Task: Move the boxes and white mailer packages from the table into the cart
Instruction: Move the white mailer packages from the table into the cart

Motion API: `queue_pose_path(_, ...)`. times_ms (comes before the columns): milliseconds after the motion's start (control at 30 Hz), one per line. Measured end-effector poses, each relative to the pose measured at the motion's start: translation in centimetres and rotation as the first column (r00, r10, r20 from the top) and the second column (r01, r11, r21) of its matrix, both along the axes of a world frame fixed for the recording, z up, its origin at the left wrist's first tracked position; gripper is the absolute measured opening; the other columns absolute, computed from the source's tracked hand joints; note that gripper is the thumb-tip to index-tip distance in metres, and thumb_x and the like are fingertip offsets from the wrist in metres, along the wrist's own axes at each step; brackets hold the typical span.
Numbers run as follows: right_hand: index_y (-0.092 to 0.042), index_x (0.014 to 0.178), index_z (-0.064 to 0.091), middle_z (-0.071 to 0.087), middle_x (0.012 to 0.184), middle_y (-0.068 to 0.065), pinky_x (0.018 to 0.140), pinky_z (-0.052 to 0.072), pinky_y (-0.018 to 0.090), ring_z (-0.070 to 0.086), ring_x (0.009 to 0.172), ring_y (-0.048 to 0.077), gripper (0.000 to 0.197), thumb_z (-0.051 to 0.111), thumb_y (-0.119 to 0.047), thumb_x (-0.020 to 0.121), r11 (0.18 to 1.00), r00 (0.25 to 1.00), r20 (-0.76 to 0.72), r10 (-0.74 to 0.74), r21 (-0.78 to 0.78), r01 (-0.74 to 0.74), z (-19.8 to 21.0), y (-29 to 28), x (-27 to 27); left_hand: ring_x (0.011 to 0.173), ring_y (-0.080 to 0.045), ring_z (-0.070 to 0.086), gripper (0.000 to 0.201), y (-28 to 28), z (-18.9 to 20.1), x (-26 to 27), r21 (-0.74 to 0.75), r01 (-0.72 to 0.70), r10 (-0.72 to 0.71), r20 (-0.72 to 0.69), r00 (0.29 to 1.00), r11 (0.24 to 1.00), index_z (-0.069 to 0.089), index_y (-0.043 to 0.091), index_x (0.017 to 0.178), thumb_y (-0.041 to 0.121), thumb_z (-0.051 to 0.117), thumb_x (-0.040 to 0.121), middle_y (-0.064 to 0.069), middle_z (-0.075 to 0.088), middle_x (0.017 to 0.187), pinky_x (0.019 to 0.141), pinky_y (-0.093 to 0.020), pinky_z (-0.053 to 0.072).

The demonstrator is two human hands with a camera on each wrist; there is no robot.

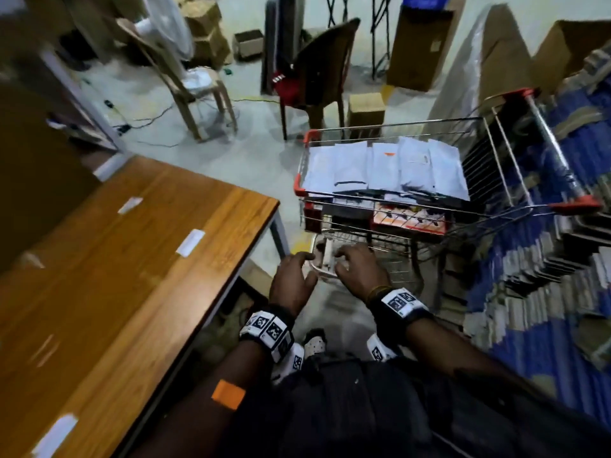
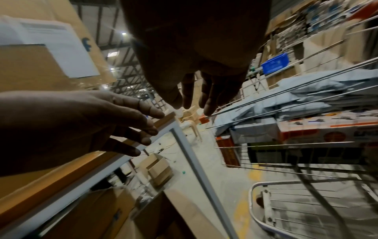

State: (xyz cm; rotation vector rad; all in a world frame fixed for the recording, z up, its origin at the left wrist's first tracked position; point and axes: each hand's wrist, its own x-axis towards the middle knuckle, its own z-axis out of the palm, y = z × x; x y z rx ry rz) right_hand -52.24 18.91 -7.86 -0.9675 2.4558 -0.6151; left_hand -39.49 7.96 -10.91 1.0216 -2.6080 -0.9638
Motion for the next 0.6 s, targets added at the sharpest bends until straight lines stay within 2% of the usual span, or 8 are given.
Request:
queue_pose_path(67,-0.026,0.112,0.063,0.054,0.115,0.006,0.091,0.047,0.039,0.057,0.107,0.029,0.026,0.055,-0.032,0.088,0.998,0.998,0.007,0.067,-0.022,-0.067,0.7,-1.1,2.5,0.103,-0.025,0.057,0.036,-0.1,0.6,2.8,-0.003,-0.05,0.05,-0.048,0.998,0.999,0.062,0.02,0.119,0.021,0.061,0.084,-0.006,0.058,0.11,0.084,-0.033,0.044)
queue_pose_path(200,-0.029,0.112,0.06,0.051,0.114,0.005,0.087,0.05,0.044,0.059,0.1,0.031,0.024,0.054,-0.034,0.089,0.98,0.98,-0.014,0.196,-0.041,-0.196,1.1,-3.8,7.1,0.104,-0.023,0.055,0.03,-0.9,1.4,7.5,-0.001,-0.149,0.149,-0.075,0.986,0.989,0.062,0.02,0.118,0.018,0.058,0.089,-0.004,0.055,0.113,0.087,-0.035,0.045)
queue_pose_path(367,-0.024,0.119,0.059,0.05,0.121,0.007,0.088,0.048,0.041,0.059,0.105,0.03,0.029,0.053,-0.034,0.092,0.942,0.941,-0.049,0.336,-0.01,-0.337,2.0,-6.6,13.0,0.103,-0.018,0.054,0.031,-2.9,1.7,14.3,-0.053,-0.255,0.251,-0.068,0.965,0.965,0.059,0.023,0.12,0.023,0.056,0.089,-0.002,0.053,0.115,0.077,-0.024,0.034)
queue_pose_path(467,-0.022,0.121,0.058,0.05,0.121,0.008,0.087,0.048,0.039,0.058,0.106,0.031,0.032,0.051,-0.035,0.093,0.909,0.906,-0.078,0.415,-0.015,-0.418,2.4,-8.5,17.0,0.107,-0.018,0.053,0.029,-3.9,1.8,19.5,-0.06,-0.326,0.323,-0.048,0.945,0.943,0.059,0.025,0.121,0.028,0.056,0.093,-0.001,0.052,0.117,0.082,-0.025,0.038)
queue_pose_path(600,-0.024,0.121,0.058,0.049,0.123,0.007,0.082,0.051,0.038,0.06,0.098,0.029,0.028,0.05,-0.034,0.095,0.868,0.866,-0.086,0.492,-0.034,-0.496,2.3,-10.7,23.6,0.11,-0.021,0.053,0.03,-4.7,1.7,27.0,-0.045,-0.415,0.413,-0.057,0.909,0.909,0.059,0.026,0.121,0.027,0.056,0.091,-0.002,0.051,0.118,0.088,-0.032,0.044)
